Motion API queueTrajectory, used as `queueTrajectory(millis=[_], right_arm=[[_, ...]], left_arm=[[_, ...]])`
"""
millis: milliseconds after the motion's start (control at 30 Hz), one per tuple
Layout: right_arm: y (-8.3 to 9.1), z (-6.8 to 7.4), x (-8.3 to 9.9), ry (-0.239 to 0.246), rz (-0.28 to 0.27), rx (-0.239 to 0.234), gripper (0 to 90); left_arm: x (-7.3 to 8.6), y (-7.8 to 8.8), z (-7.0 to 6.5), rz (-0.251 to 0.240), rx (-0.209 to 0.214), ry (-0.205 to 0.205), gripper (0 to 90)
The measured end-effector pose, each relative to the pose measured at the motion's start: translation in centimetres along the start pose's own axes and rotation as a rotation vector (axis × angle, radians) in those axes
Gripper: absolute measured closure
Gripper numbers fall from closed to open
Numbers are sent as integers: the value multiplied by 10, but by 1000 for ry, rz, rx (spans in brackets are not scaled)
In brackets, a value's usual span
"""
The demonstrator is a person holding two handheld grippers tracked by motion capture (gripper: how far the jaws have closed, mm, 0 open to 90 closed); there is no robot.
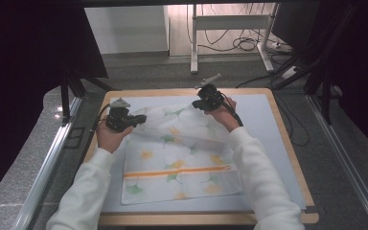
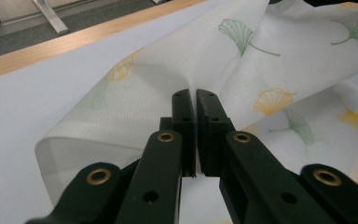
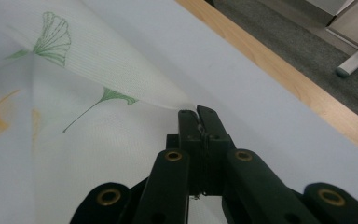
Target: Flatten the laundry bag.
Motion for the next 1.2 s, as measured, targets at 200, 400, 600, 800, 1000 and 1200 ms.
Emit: queueTrajectory(millis=[200, 400, 600, 800, 1000, 1200], right_arm=[[-16, -12, -10, -7, 2, 88, 696], [12, -4, -20, -2, -75, 148, 451], [47, 20, -11, 21, -111, 71, 435], [64, 48, 21, 47, -79, -8, 430], [73, 64, 59, 19, -76, -58, 422], [78, 81, 96, 6, -46, -104, 417]], left_arm=[[-10, -5, 14, -6, -56, 39, 736], [-7, 19, 14, -79, -108, 39, 434], [6, 31, -14, -42, -61, -14, 356], [25, 34, -38, -14, -26, -65, 341], [45, 33, -46, 10, 15, -63, 330], [66, 25, -52, 62, 33, -73, 329]])
Point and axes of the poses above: each handheld gripper's, and its own axes: y roughly backward along the jaws, x roughly out of its underside, z roughly to its left, the point moved 3 cm from there along -y, roughly forward along the jaws, and after that the axes turned 3 degrees about y, right-handed, at the moved point
